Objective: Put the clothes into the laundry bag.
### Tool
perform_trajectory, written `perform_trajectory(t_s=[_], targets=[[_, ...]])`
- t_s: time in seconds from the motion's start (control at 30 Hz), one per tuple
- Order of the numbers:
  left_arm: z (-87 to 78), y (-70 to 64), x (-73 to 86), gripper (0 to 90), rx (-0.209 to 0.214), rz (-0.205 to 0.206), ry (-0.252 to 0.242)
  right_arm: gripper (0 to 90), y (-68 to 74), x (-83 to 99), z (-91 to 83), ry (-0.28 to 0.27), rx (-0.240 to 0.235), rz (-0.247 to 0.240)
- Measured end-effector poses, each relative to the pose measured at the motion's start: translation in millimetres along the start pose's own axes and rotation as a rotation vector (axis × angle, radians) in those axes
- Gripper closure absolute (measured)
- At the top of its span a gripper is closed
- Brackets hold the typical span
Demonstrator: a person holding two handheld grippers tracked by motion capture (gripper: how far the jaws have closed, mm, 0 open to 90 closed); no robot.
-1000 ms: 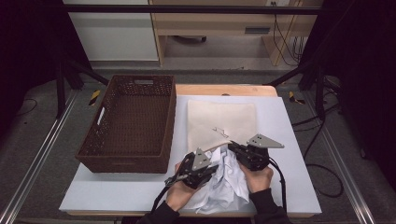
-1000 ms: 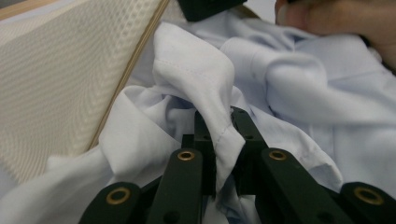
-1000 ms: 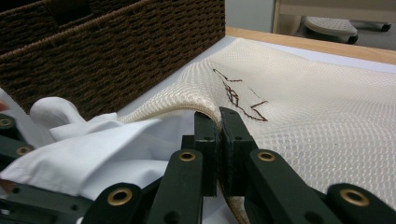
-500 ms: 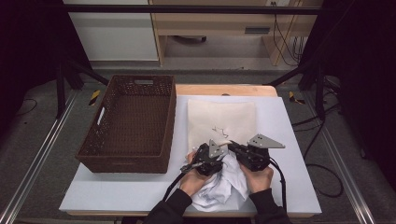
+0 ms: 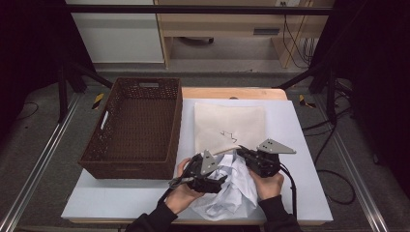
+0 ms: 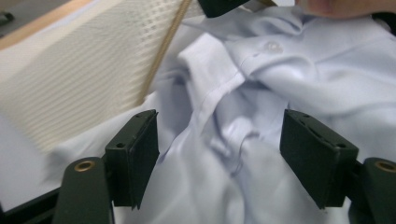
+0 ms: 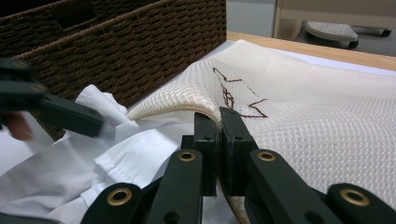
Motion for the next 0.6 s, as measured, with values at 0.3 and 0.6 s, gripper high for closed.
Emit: perform_trajectory(t_s=[0.3, 0.6], targets=[[-7.0, 21.4, 39.4, 26.6, -0.052, -0.104, 0.067, 86.5, 1.9, 1.0, 1.2, 0.009, -0.008, 0.0], [-1.0, 14.6, 50.3, 65.4, -0.009, -0.107, 0.05, 86.5, 5.1, 2.6, 2.7, 0.016, -0.012, -0.006]])
Point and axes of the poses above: each handheld gripper's, and its own axes: z roughly forward along the jaws, x roughly out of its underside, y roughly to its left, the point moved 1 cm from there along z, roughly forward along the jaws, and after that the axes turned 14 degrees about -y, right-handed, at the moved point
